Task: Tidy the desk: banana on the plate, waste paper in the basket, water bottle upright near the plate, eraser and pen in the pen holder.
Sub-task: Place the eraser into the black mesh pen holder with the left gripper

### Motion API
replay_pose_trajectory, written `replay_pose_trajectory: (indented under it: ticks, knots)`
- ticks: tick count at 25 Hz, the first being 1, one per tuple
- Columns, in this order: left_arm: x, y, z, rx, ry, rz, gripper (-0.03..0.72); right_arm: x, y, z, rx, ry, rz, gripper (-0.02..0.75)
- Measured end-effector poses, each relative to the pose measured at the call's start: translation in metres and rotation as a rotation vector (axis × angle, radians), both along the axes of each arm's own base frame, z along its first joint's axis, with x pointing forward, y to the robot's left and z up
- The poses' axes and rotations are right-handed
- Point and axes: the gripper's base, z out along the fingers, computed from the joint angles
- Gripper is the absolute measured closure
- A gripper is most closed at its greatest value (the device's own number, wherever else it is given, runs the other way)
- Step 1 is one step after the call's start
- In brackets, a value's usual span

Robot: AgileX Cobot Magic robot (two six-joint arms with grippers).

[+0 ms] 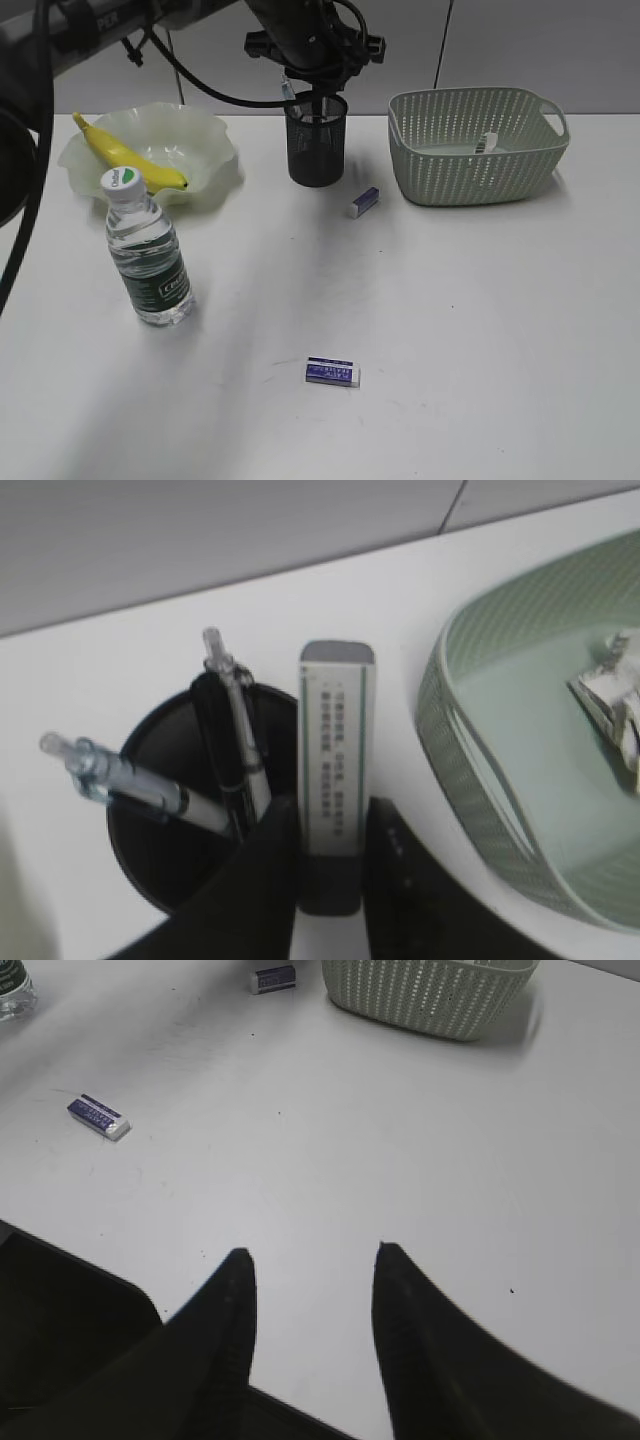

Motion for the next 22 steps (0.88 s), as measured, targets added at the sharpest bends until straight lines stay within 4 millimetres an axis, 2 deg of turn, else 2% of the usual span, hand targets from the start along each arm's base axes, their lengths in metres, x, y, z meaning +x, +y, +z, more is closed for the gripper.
replay_pose_trajectory:
  ticks: [5,11,17,19,22]
  knots:
    - [0.011,0.000,-0.011,0.054,-0.099,-0.009,0.549,0.000,0.000,0.000,0.000,0.000,0.000,0.416]
    - [0.017,0.000,-0.033,0.090,-0.093,-0.010,0.549,0.000,0.000,0.000,0.000,0.000,0.000,0.416]
    - [0.023,0.004,-0.042,0.105,-0.092,-0.002,0.544,0.000,0.000,0.000,0.000,0.000,0.000,0.416]
    - [0.024,0.006,-0.042,0.105,-0.093,0.002,0.497,0.000,0.000,0.000,0.000,0.000,0.000,0.416]
    - [0.024,0.006,-0.042,0.103,-0.091,0.002,0.374,0.000,0.000,0.000,0.000,0.000,0.000,0.416]
